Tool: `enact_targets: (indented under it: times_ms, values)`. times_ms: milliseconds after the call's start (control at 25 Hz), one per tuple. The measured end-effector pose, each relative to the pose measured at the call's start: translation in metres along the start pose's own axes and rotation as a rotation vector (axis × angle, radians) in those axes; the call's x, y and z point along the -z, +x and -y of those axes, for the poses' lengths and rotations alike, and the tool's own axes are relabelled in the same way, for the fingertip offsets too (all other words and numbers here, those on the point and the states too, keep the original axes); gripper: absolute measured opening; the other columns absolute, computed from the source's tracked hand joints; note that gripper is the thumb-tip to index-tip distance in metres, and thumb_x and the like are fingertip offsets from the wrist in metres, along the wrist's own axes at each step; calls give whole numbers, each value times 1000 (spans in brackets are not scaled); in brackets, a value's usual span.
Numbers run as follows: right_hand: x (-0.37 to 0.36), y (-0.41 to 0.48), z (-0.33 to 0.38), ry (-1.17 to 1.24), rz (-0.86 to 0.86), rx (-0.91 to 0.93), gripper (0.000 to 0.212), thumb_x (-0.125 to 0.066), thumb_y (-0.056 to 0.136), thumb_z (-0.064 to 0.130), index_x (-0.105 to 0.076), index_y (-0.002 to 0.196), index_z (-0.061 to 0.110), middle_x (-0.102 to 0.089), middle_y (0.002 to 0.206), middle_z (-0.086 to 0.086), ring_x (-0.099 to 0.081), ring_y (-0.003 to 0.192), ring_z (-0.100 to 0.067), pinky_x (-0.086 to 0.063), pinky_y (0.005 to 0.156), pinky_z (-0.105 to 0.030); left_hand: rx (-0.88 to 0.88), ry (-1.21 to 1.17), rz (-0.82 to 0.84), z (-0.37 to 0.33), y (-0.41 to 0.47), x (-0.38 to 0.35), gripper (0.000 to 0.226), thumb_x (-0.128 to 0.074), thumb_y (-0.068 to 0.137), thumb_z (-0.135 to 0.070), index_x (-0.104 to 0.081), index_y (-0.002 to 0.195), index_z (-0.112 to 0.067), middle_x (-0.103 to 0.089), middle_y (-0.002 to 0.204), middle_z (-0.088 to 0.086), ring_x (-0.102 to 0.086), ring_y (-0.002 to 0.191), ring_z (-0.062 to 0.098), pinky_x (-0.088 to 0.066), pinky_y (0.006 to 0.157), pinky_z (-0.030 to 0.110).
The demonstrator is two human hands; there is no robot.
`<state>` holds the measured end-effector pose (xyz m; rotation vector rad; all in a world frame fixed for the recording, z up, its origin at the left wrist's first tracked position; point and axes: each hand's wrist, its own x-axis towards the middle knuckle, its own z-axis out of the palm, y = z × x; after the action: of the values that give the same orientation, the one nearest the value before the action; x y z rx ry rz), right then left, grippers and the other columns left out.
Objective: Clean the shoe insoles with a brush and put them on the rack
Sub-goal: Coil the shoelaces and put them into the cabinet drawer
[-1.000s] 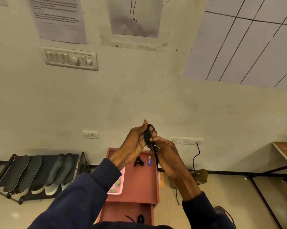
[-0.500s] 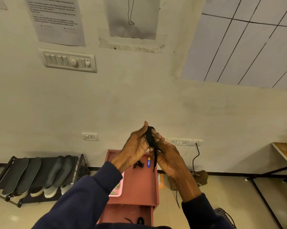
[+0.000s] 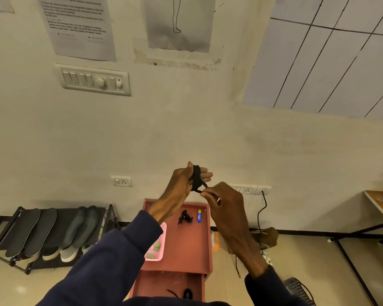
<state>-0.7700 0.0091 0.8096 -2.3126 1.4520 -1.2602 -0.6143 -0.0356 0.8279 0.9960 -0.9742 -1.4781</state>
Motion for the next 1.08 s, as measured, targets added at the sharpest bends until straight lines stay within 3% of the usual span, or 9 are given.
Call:
enact_targets:
  times_ms: [80, 200, 320, 400, 520, 680, 800, 920, 1080]
  values:
    - [11, 22, -7, -160, -11, 242, 14, -84, 80, 4, -75, 89, 10, -69, 85, -6, -63, 79, -21, -54, 66, -32, 62, 186, -20, 6, -3, -1, 91, -39, 93, -76, -69, 105, 9, -66, 90, 24, -62, 82, 35, -53, 86, 38]
    - [26, 45, -16, 55, 79, 121, 11, -87, 78, 13, -77, 81, 15, -67, 92, 3, -61, 88, -14, -52, 73, -28, 122, 328, 27, 13, -5, 0, 121, -38, 69, -100, -63, 103, 14, -63, 90, 33, -54, 81, 47, -50, 83, 46]
    - [22, 36, -24, 382, 203, -191, 12, -88, 77, 14, -77, 75, 19, -73, 102, 5, -71, 92, -10, -56, 80, -23, 248, 225, 24, 7, -14, -3, 94, -31, 91, -78, -68, 102, 8, -68, 96, 29, -66, 88, 43, -54, 86, 41]
    - [17, 27, -25, 644, 311, -365, 13, -83, 83, 11, -73, 77, 4, -76, 92, -9, -72, 74, -22, -58, 69, -33, 331, 153, 44, 10, -18, 2, 82, -26, 103, -63, -68, 103, 7, -71, 91, 24, -72, 82, 32, -58, 78, 34]
    - [11, 11, -29, 935, 414, -449, 29, -74, 91, 8, -58, 84, -16, -63, 66, -26, -55, 50, -30, -50, 49, -34, 468, 48, 109, 10, -22, 8, 83, -23, 107, -55, -64, 110, 16, -73, 87, 27, -74, 81, 33, -59, 89, 40]
    - [6, 0, -33, 1061, 455, -539, 32, -73, 89, 5, -54, 83, -20, -61, 68, -24, -52, 47, -26, -48, 47, -32, 646, -129, 197, 10, -25, 13, 69, -33, 107, -40, -56, 116, 24, -70, 88, 32, -72, 87, 44, -46, 106, 54]
    - [7, -7, -35, 1123, 463, -610, 23, -70, 90, -1, -56, 89, -19, -62, 71, -20, -53, 46, -22, -48, 48, -30, 678, -223, 159, 16, -33, 7, 26, -48, 101, -11, -58, 105, 13, -61, 71, 14, -69, 78, 39, -47, 100, 61]
    - [10, -11, -33, 1194, 436, -687, 18, -66, 90, -7, -57, 105, -11, -62, 81, -22, -55, 47, -17, -47, 45, -27, 650, -273, 60, 23, -35, 1, 32, -45, 101, 0, -56, 71, 1, -51, 53, 8, -64, 49, 27, -54, 81, 57]
    - [6, -12, -45, 1139, 403, -693, 35, -70, 86, 0, -65, 120, -10, -64, 97, -33, -66, 66, -25, -56, 54, -29, 577, -290, 23, 29, -35, -7, 8, -56, 99, 3, -59, 94, 9, -64, 65, 19, -69, 55, 28, -62, 63, 47]
